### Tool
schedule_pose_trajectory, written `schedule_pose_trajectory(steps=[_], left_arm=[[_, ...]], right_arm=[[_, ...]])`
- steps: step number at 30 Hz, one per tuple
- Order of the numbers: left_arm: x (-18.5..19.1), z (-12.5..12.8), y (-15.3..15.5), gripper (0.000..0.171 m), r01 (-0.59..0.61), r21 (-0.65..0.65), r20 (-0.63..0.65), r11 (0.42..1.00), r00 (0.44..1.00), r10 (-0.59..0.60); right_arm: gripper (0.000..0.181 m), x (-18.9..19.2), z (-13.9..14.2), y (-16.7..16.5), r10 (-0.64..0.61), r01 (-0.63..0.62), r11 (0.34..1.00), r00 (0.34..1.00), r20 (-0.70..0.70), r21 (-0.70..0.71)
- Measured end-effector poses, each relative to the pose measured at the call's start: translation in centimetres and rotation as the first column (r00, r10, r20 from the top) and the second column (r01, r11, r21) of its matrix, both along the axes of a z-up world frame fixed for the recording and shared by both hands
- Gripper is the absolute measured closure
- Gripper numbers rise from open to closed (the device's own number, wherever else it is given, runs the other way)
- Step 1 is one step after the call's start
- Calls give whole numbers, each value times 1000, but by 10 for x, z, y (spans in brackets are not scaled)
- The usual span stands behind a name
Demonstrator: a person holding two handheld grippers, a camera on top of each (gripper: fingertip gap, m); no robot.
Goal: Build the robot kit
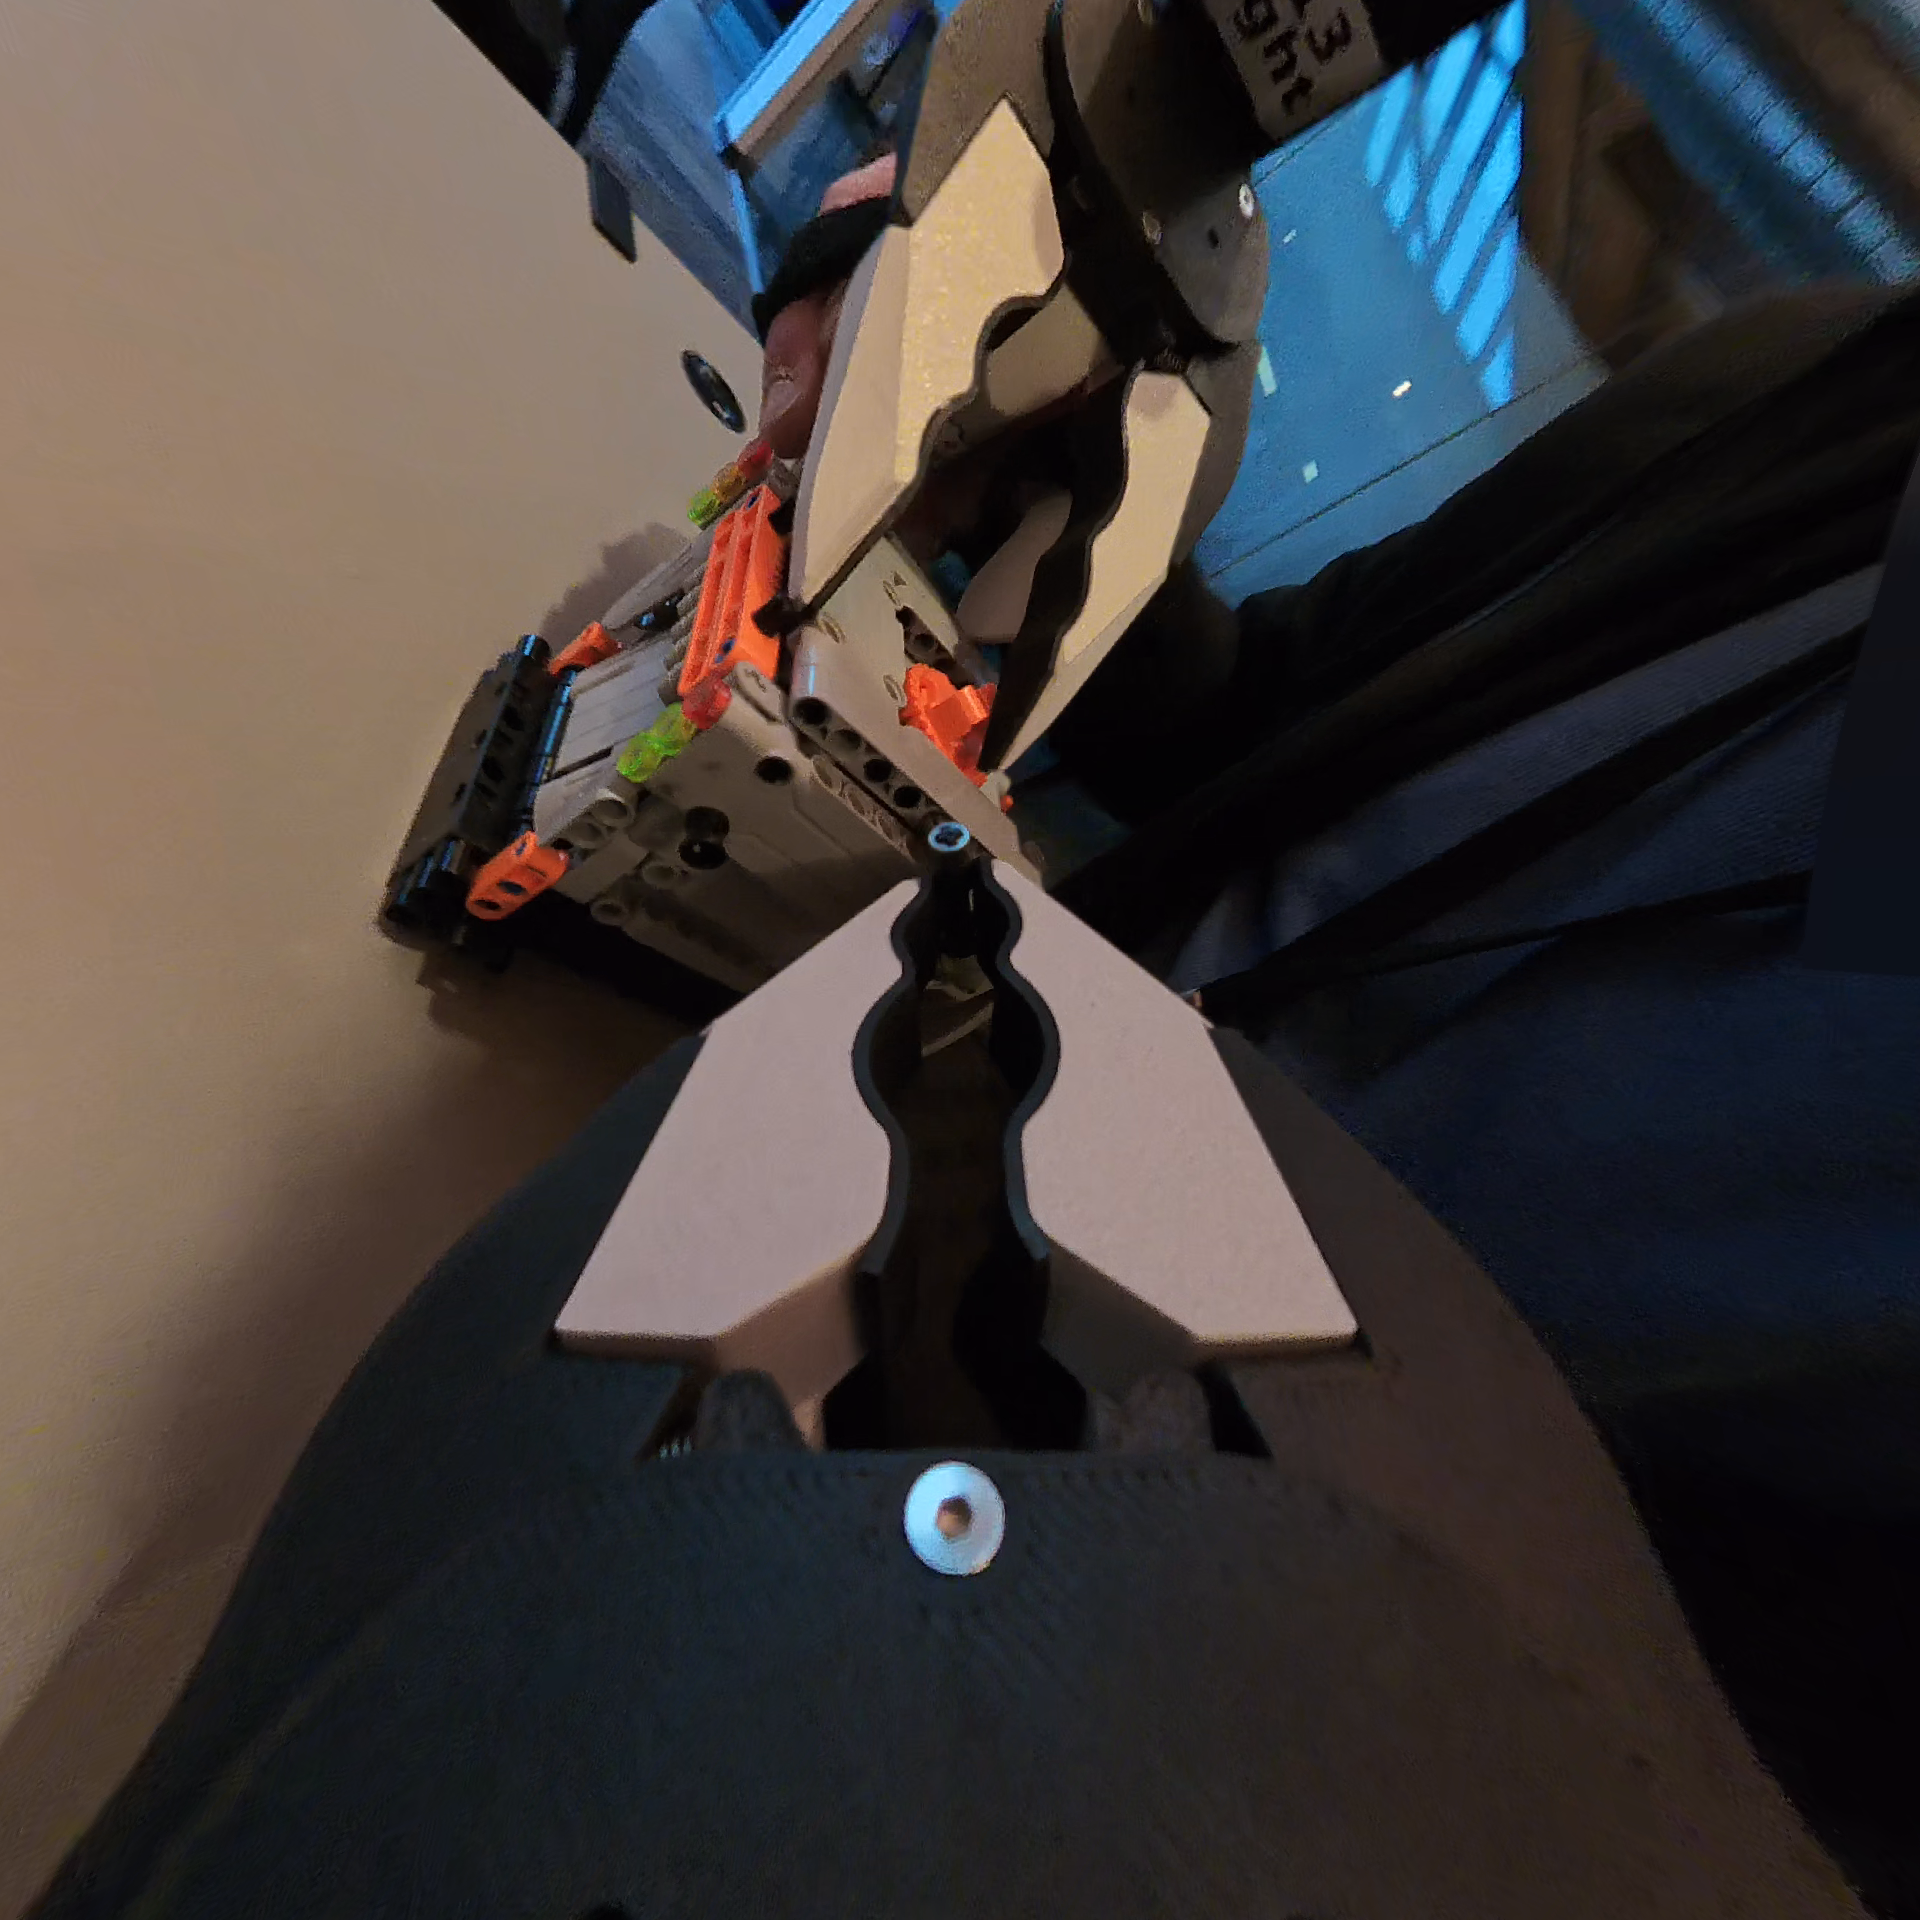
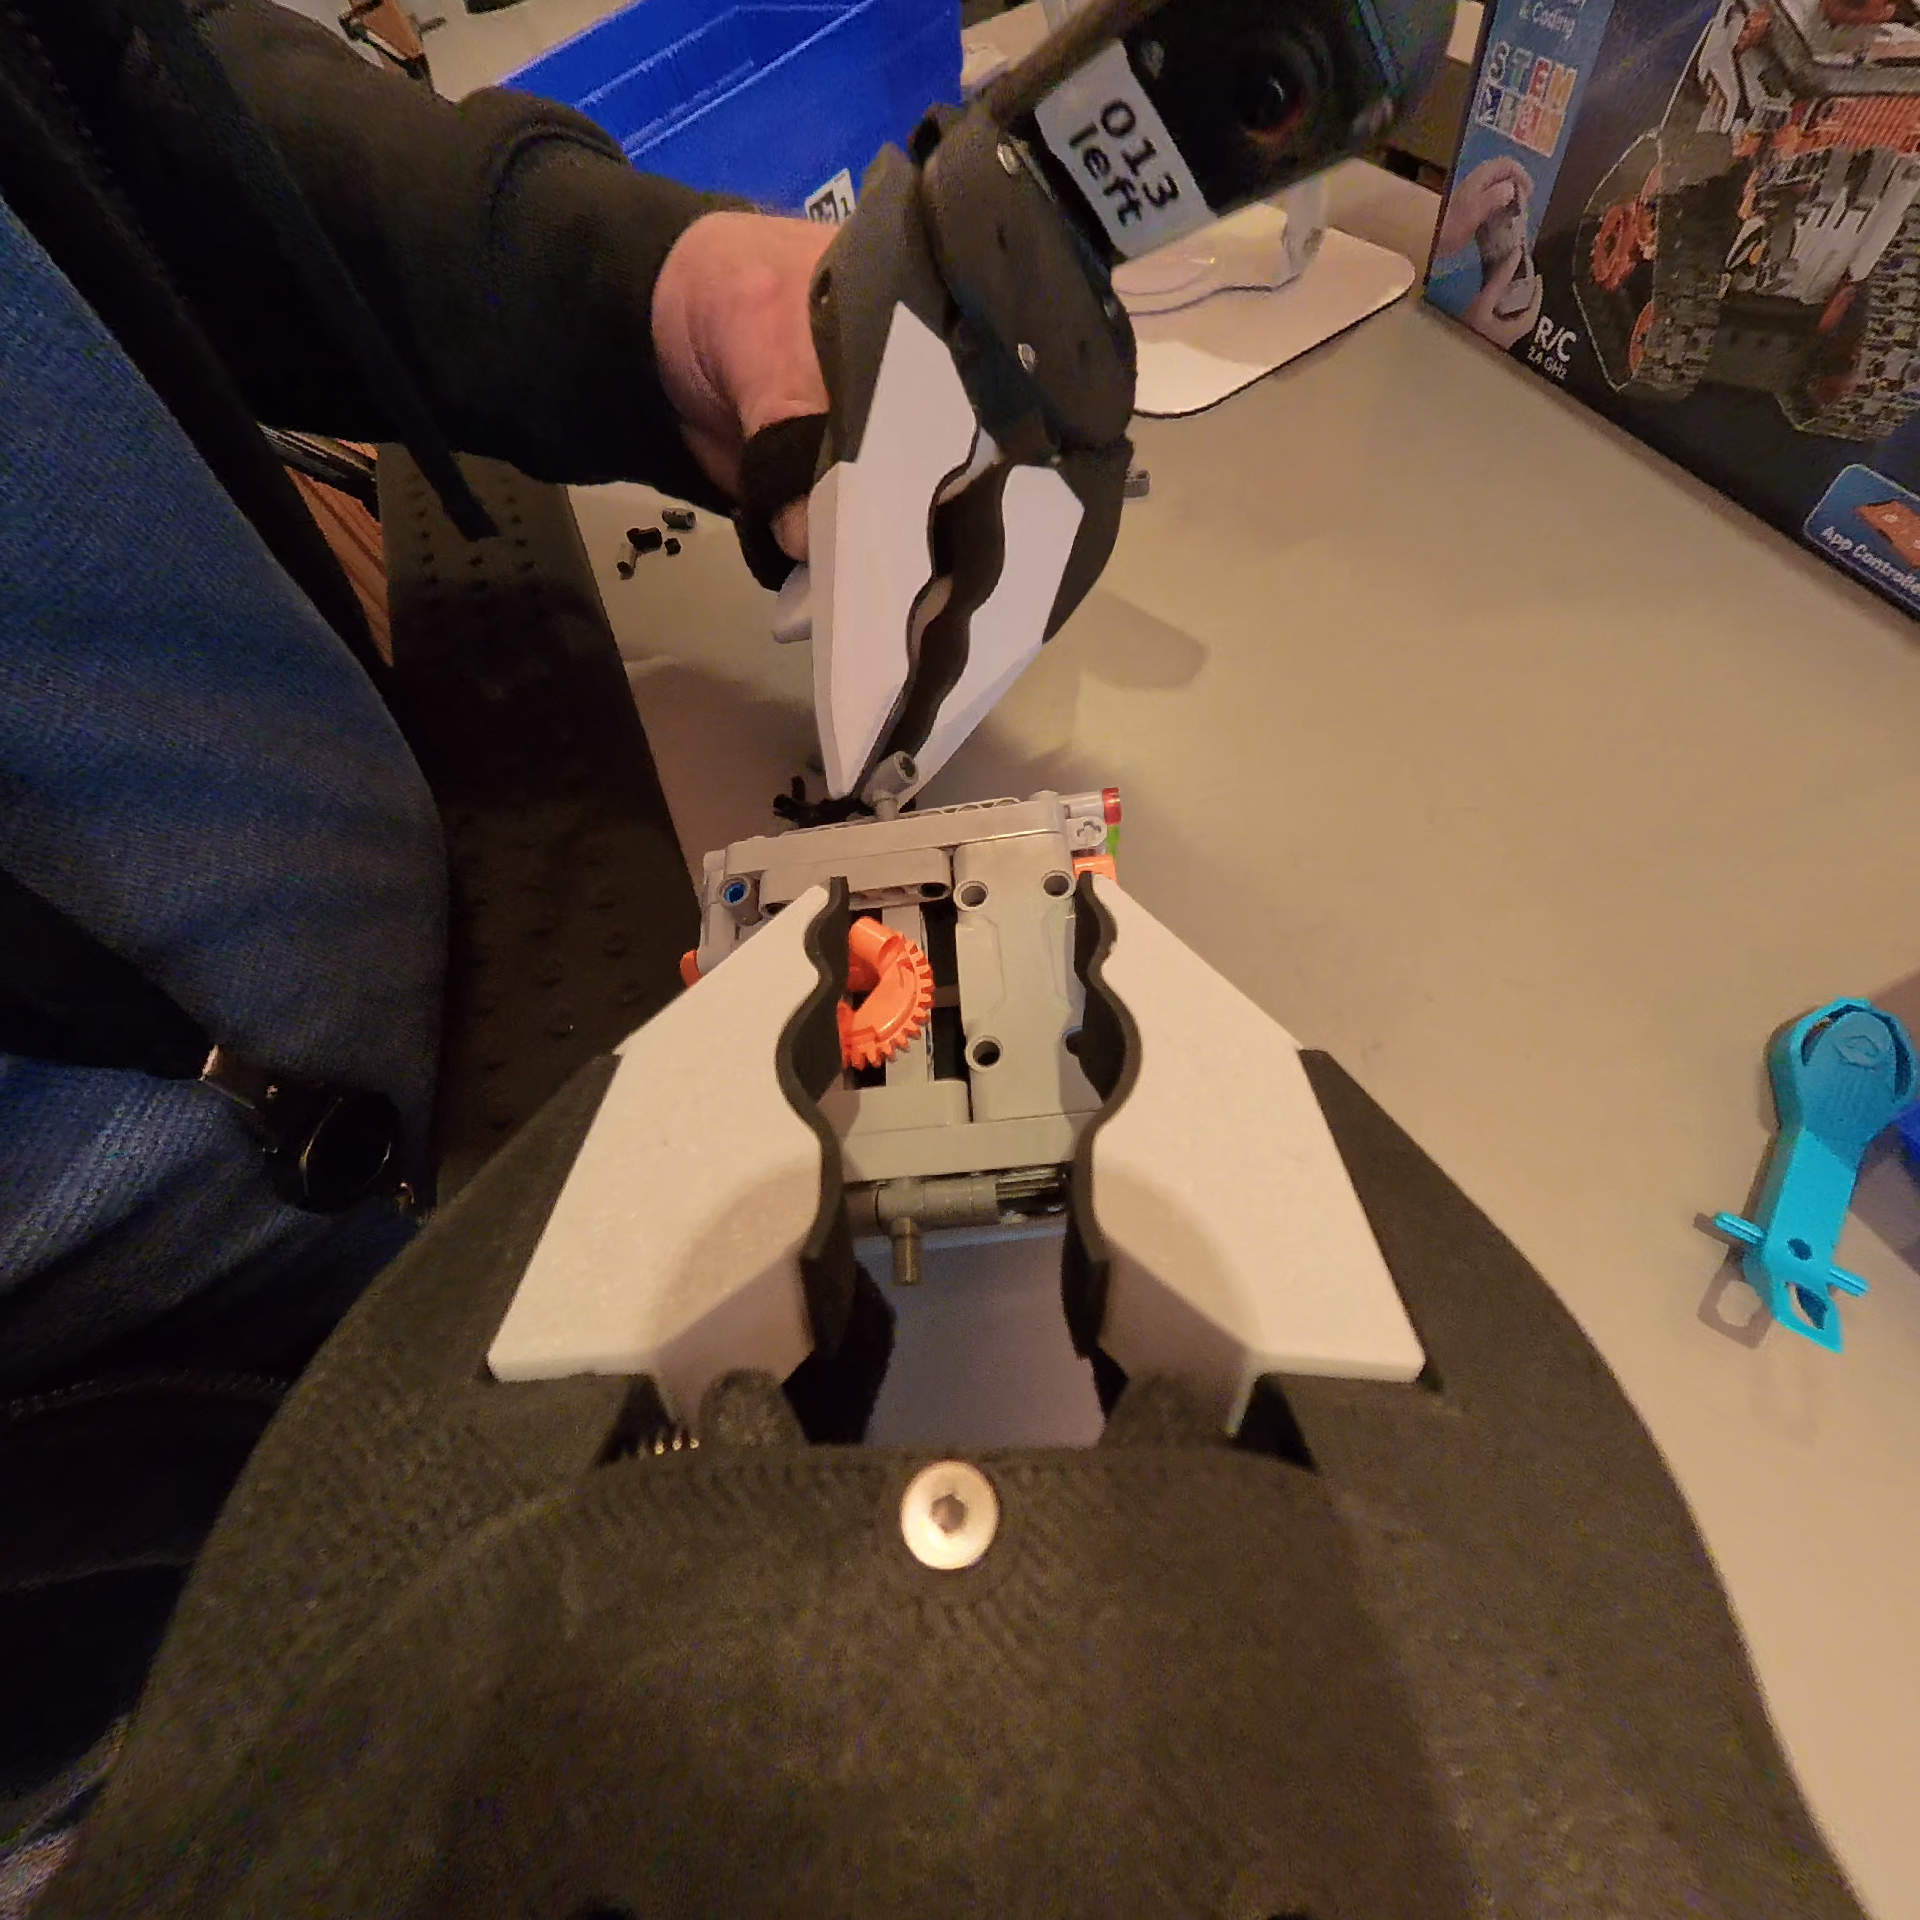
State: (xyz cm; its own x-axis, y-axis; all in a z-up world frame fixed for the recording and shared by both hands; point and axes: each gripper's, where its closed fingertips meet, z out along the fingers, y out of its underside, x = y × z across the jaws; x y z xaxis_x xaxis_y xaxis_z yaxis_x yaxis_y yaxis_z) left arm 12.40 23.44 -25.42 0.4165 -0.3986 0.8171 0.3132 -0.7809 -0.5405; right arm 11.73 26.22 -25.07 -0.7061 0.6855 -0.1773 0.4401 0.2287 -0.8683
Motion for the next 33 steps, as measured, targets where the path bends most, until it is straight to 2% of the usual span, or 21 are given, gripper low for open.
schedule_pose_trajectory(steps=[2,7,8,12,14,17,19,24,29,33], left_arm=[[-1,0,-1,168,-5,2,-26,1000,1000,5],[-9,9,-5,168,-54,-2,76,999,996,54],[-11,11,-6,168,-69,2,86,998,994,68],[-15,19,-4,168,-141,27,79,990,987,138],[-18,29,0,168,-182,52,99,982,979,177],[-23,40,5,168,-244,87,110,966,966,234],[-23,40,8,168,-275,101,56,956,961,271],[-23,50,6,168,-327,117,106,938,943,316],[-21,54,-2,168,-324,135,143,936,942,305],[-15,62,-14,166,-306,182,206,934,941,268]], right_arm=[[140,-1,0,-1,0,0,1000,1000,3,-1],[138,-3,0,0,-13,13,1000,1000,3,7],[132,-4,0,2,-29,29,999,1000,-1,21],[133,-2,25,-5,-60,62,998,997,-51,30],[139,-5,30,-15,-84,84,996,996,-8,11],[138,-8,31,-30,-98,100,994,994,50,-37],[137,-11,28,-36,-124,128,991,990,74,-49],[169,-15,26,-41,-188,194,978,978,86,-74],[176,-13,31,-46,-201,213,969,974,101,-127],[177,-8,38,-57,-194,222,948,971,141,-227]])
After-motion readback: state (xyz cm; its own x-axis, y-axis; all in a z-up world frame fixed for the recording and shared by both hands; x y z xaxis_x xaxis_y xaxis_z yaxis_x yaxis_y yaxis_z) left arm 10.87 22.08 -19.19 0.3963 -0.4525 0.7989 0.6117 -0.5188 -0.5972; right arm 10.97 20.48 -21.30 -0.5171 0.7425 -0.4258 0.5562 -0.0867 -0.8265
